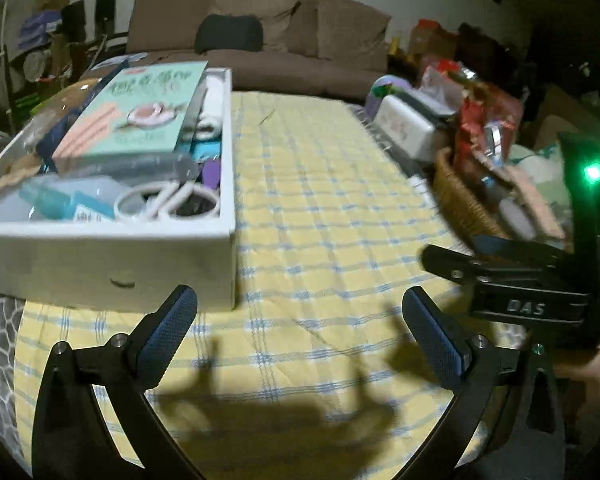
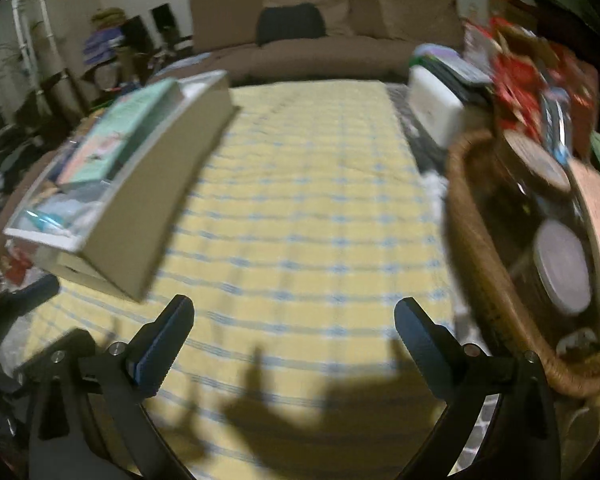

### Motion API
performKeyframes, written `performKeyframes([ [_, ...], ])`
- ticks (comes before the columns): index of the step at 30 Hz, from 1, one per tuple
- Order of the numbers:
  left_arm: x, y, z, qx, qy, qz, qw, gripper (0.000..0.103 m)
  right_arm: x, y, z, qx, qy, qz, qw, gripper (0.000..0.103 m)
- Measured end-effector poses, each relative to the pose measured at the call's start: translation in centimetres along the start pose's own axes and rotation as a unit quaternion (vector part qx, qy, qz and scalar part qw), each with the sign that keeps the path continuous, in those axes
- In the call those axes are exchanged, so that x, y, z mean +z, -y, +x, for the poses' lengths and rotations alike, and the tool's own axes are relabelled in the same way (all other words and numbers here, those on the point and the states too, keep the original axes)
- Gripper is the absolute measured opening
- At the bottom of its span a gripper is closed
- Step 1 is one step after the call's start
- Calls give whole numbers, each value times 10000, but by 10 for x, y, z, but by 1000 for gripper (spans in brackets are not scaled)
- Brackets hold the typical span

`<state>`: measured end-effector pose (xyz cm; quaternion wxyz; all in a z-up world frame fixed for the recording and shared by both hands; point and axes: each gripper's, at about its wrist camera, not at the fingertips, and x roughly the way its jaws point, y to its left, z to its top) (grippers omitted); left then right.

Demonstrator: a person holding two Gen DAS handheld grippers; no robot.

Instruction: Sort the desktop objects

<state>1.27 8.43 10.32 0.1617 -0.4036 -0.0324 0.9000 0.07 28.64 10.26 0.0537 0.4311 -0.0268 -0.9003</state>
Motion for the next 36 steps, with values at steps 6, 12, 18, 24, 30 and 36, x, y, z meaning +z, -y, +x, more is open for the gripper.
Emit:
performKeyframes([
  [6,-11,-16,21,476,-46,16,9989,103,-26,12,23,-225,-85,82,9997,103],
  [12,-26,-30,52,745,-260,22,9969,103,-40,-7,36,-631,21,-23,9980,103],
  [18,-30,-49,73,825,-477,-316,9949,103,-45,-13,54,-693,-214,59,9974,103],
  [24,-29,-39,85,1199,-716,-28,9902,103,-46,-12,54,-783,-232,56,9966,103],
  [30,-27,-40,87,1134,-774,6,9905,103,-46,-11,54,-790,-237,90,9965,103],
  [36,-27,-40,86,1143,-732,-5,9907,103,-45,-12,54,-788,-240,91,9966,103],
])
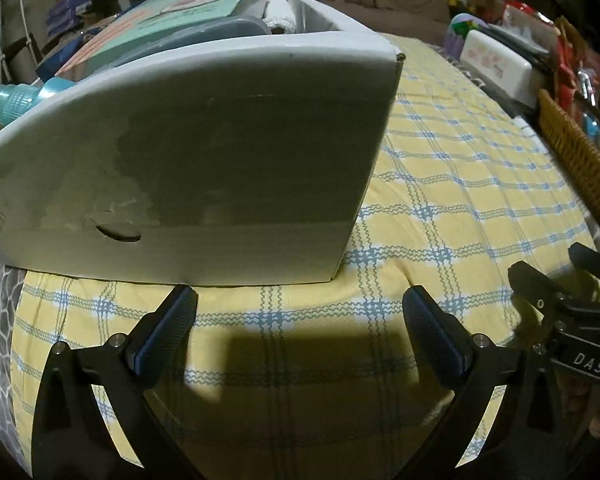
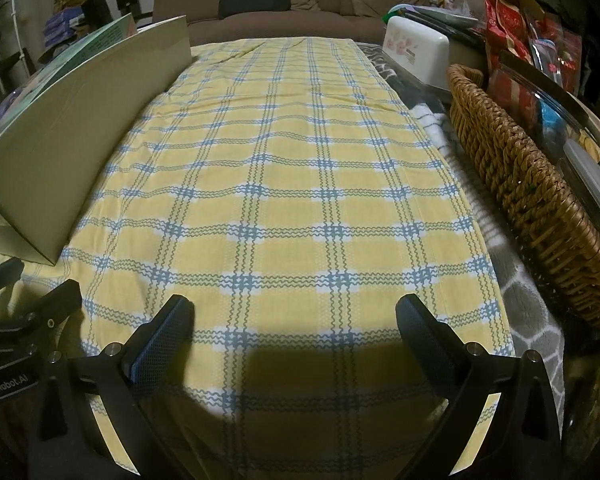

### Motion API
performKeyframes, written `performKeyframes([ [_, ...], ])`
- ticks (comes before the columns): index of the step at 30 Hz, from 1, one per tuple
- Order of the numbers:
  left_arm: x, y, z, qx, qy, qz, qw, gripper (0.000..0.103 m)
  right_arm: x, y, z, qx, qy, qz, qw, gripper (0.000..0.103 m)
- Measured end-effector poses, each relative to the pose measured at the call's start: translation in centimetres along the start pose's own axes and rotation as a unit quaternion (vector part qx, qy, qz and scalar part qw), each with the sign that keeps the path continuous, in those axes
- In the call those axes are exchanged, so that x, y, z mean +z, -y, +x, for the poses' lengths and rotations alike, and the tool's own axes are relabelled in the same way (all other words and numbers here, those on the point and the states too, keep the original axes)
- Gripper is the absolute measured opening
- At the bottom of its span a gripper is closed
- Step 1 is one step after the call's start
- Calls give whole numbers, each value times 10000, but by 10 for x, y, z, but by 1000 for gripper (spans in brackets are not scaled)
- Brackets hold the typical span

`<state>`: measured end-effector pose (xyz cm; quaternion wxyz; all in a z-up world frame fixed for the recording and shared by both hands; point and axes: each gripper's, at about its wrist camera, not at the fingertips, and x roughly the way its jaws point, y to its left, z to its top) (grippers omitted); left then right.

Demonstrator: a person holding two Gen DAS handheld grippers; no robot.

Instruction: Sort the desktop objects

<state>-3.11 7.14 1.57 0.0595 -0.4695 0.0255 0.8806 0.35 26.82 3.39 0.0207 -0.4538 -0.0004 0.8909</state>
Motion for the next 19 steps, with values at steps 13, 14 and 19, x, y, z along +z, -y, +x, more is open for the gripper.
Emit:
performKeyframes([
  [13,-1,-2,-2,-21,6,-14,10000,103,0,0,1,-1,0,1,10000,103],
  [14,-2,-3,-2,-39,13,-23,10000,103,0,0,0,-1,-1,1,10000,103],
  [19,-2,-2,-3,-19,12,-4,10000,103,0,0,1,-1,-1,1,10000,103],
])
